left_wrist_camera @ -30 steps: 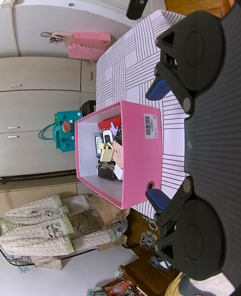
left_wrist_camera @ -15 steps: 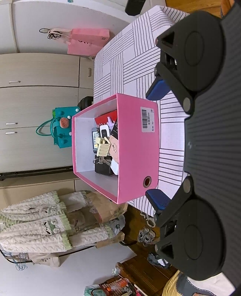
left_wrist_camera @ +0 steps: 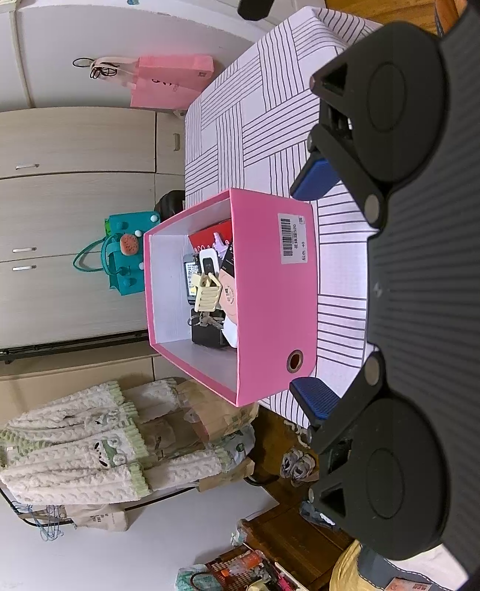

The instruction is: Organize rigid objects

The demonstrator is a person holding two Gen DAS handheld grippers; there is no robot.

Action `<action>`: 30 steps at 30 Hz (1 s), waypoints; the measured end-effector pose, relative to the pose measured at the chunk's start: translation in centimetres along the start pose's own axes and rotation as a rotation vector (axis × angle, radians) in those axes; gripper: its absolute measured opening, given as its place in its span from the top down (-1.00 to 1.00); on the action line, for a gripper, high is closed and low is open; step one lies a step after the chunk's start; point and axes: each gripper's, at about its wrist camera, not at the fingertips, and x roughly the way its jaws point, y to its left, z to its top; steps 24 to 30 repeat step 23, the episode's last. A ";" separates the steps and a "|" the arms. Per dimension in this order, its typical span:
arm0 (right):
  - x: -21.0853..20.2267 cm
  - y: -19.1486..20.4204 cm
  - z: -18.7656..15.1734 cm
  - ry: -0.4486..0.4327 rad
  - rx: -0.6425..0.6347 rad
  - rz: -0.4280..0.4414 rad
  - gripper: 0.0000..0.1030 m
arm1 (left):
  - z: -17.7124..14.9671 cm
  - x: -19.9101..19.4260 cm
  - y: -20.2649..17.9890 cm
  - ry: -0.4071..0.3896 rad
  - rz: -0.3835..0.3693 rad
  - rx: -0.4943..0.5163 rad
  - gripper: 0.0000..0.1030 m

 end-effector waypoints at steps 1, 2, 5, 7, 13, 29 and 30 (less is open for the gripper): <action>0.0 -0.1 0.0 0.000 0.004 -0.001 -0.99 | 0.0 -0.1 -0.1 -0.005 0.009 0.003 -1.00; 0.0 0.0 0.0 0.001 0.007 -0.002 -0.99 | -0.1 -0.2 -0.2 -0.010 0.016 0.007 -1.00; 0.1 -0.1 -0.1 0.004 0.010 -0.004 -0.99 | -0.2 -0.2 -0.3 -0.008 0.017 0.012 -1.00; 0.2 0.0 -0.1 0.005 0.010 -0.003 -0.99 | -0.2 -0.2 -0.3 -0.003 0.007 0.009 -1.00; 0.3 -0.1 -0.2 0.008 0.009 -0.002 -0.99 | -0.2 -0.3 -0.3 -0.004 -0.005 0.005 -1.00; 0.4 -0.2 -0.3 0.010 0.010 -0.002 -0.99 | -0.2 -0.5 -0.3 -0.013 0.000 0.007 -1.00; 0.4 -0.2 -0.3 0.010 0.010 -0.002 -0.99 | -0.2 -0.5 -0.3 -0.013 0.000 0.007 -1.00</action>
